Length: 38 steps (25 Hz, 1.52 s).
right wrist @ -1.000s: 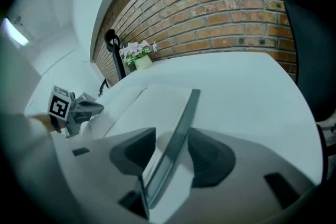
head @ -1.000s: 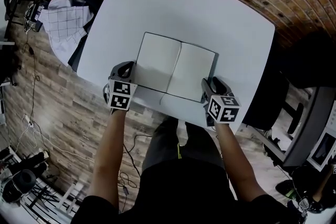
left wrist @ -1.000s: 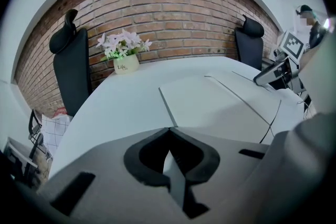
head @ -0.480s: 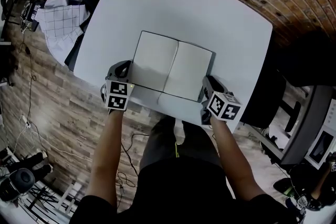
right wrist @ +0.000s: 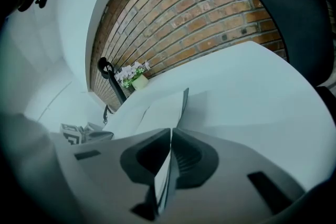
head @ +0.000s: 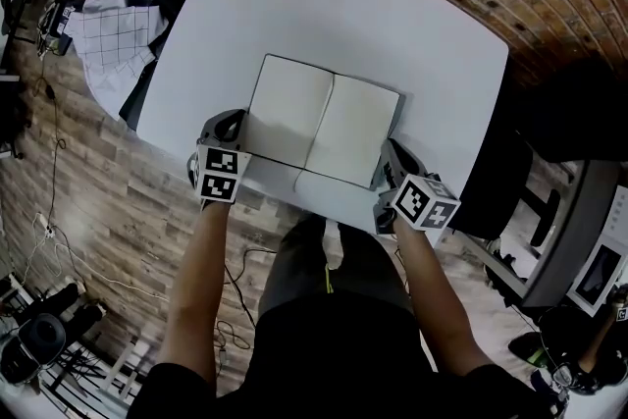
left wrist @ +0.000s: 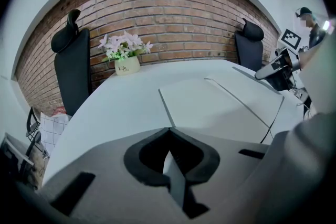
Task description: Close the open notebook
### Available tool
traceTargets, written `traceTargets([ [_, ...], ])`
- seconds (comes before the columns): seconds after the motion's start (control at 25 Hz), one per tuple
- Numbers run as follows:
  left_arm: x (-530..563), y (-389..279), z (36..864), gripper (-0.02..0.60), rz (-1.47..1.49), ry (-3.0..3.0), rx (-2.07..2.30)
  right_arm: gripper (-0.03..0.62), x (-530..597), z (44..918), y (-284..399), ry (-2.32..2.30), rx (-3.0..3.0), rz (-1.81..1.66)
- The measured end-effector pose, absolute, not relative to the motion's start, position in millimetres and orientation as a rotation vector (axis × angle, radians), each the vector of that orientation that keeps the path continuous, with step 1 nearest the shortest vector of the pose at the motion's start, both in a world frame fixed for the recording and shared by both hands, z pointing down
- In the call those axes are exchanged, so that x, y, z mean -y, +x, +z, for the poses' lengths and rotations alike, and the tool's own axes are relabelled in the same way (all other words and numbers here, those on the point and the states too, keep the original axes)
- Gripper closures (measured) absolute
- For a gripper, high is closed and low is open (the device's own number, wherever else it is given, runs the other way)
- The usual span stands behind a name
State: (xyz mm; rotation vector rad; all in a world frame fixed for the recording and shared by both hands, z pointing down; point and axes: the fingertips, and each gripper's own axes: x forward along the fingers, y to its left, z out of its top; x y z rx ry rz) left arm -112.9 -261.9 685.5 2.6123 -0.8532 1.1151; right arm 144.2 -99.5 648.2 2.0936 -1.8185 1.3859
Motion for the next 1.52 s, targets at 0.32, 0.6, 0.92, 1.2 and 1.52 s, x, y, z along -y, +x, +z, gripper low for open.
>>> traceTargets([
  [0.32, 260.4, -113.8, 688.4, 0.557, 1.108, 2.605, 0.856, 0.571, 106.2, 622.1, 135.7, 2.085, 1.899, 1.299],
  [0.6, 259.6, -113.8, 689.9, 0.558, 1.103, 2.604, 0.859, 0.571, 112.9, 600.8, 126.3, 2.074, 1.957, 1.242],
  [0.92, 259.7, -112.4, 689.9, 0.558, 1.096, 2.616, 0.859, 0.568, 128.1, 570.9, 106.4, 2.025, 2.054, 1.171],
  [1.2, 258.8, -110.7, 688.9, 0.558, 1.089, 2.625, 0.851, 0.563, 146.9, 542.4, 82.0, 1.962, 2.143, 1.071],
  [1.52, 252.1, -113.0, 683.2, 0.557, 1.024, 2.63, 0.84, 0.559, 170.7, 521.4, 49.1, 1.874, 2.239, 0.96],
])
